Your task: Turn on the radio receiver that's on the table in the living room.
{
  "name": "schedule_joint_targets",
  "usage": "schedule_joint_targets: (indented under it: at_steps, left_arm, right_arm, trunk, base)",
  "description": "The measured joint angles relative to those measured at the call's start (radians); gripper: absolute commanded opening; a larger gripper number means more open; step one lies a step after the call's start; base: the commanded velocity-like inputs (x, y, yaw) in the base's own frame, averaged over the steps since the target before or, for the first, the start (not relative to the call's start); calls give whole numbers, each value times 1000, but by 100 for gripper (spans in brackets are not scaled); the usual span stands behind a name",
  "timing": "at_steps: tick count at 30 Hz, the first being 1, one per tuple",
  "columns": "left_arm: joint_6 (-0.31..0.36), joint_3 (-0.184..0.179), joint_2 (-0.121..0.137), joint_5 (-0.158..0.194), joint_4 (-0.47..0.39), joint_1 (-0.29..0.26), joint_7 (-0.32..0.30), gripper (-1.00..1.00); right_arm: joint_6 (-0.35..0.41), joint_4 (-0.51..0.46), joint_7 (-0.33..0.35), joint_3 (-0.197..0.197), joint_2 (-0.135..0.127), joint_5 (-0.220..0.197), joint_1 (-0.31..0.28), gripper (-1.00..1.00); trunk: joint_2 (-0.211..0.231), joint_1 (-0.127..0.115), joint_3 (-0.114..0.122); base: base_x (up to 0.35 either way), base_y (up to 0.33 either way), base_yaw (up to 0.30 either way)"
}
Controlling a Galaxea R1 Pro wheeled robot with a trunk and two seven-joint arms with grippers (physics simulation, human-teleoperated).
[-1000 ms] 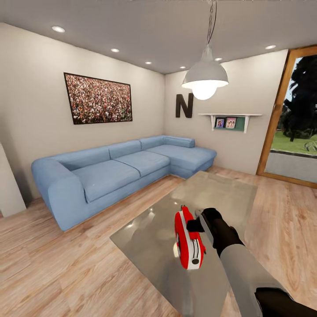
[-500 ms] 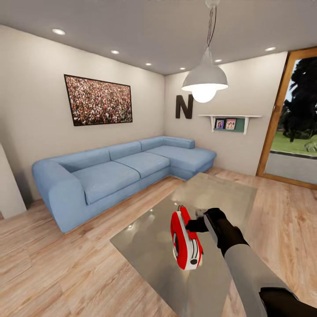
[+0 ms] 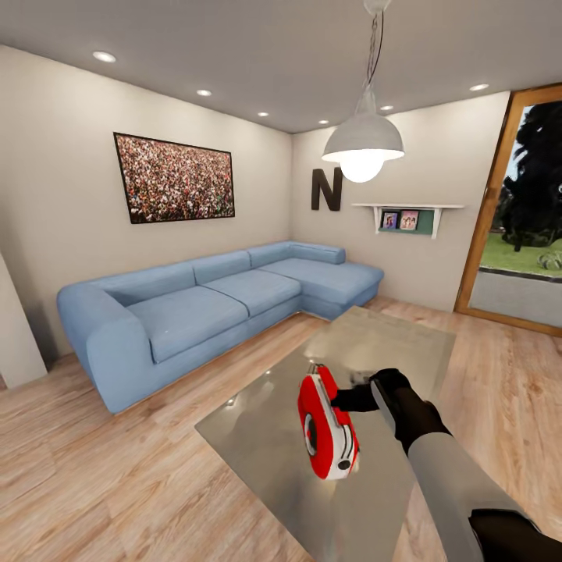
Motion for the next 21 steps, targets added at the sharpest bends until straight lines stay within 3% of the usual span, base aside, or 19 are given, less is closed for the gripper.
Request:
schedule_joint_targets:
  at_steps: [2, 3, 4, 5, 7, 8, 9, 11, 12, 14, 17, 21]
  left_arm:
    - [2, -1, 18, 3, -11, 0, -2, 100]
    - [6, -1, 29, 5, -56, 0, -4, 100]
    - [11, -1, 33, 6, -84, 0, -5, 100]
    - [15, -1, 34, 6, -96, 0, -5, 100]
    - [40, -2, 34, 7, -139, 0, -7, 100]
    - [46, -3, 34, 7, -151, 0, -8, 100]
    - [54, -7, 31, 7, -181, 0, -15, 100]
    - [60, -11, 27, 7, -222, 0, -42, 100]
    - [62, -12, 26, 7, -246, 0, -61, -100]
    - [77, -13, 25, 7, -276, 0, -88, -100]
    - [190, -37, 20, 7, -348, 0, -155, -100]
    - [291, -69, 9, 6, -461, 0, -182, -100]
  right_arm:
    - [-6, 0, 114, 2, -26, 9, 0, -100]
    - [-33, 1, 245, 19, -59, 24, 0, -100]
    - [-50, 1, 312, 35, -77, 15, 0, -100]
    - [-65, 1, 342, 44, -85, 29, 0, -100]
    - [-143, 4, 478, 75, -110, 106, 0, -100]
    - [-140, 5, 537, 80, -114, 86, 0, -100]
    - [-166, 6, 637, 86, -125, 101, 1, -100]
    - [-230, 8, 732, 90, -140, 137, 1, -100]
    - [-261, 10, 771, 92, -144, 150, 1, -100]
    - [-287, 21, 801, 91, -147, 161, 1, -100]
    - [-336, 44, 819, 91, -149, 177, 1, -100]
    - [-369, 50, 823, 91, -149, 178, 1, -100]
  trunk:
    - [0, 0, 0]
    - [0, 0, 0]
    - [0, 0, 0]
    - [0, 0, 0]
    - [0, 0, 0]
    - [0, 0, 0]
    - [0, 0, 0]
    - [0, 0, 0]
    - [0, 0, 0]
    - [0, 0, 0]
    - [0, 0, 0]
    - [0, 0, 0]
  base:
    - [0, 0, 0]
    - [0, 0, 0]
    - [0, 0, 0]
    - [0, 0, 0]
    - [0, 0, 0]
    - [0, 0, 0]
    - [0, 0, 0]
    - [0, 0, 0]
    - [0, 0, 0]
    - [0, 0, 0]
    - [0, 0, 0]
    - [0, 0, 0]
